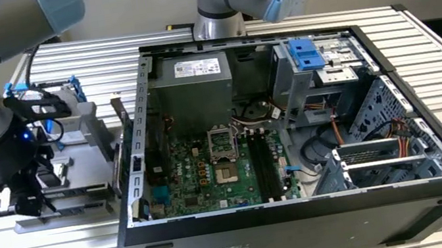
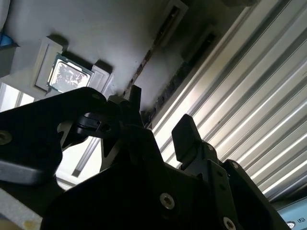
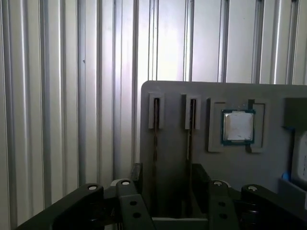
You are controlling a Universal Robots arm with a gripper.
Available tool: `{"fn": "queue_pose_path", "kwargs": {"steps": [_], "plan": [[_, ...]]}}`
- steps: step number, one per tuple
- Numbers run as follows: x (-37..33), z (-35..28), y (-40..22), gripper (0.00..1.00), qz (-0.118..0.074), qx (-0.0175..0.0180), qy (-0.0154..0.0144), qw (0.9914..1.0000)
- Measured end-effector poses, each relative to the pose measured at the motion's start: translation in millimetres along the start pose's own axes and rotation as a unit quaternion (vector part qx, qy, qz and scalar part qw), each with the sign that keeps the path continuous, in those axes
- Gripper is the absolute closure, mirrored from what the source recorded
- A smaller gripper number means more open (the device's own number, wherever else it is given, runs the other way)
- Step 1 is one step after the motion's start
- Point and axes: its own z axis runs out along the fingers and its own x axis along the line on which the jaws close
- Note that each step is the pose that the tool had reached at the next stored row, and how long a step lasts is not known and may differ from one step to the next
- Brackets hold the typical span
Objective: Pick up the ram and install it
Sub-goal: 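Pick up the ram and move it above insertion slot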
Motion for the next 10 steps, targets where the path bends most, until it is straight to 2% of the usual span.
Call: {"fn": "queue_pose_path", "kwargs": {"steps": [10], "plan": [[2.1, 15.7, -0.4, 0.0, 0.001, 0.0, 0.0001, 1.0]]}}
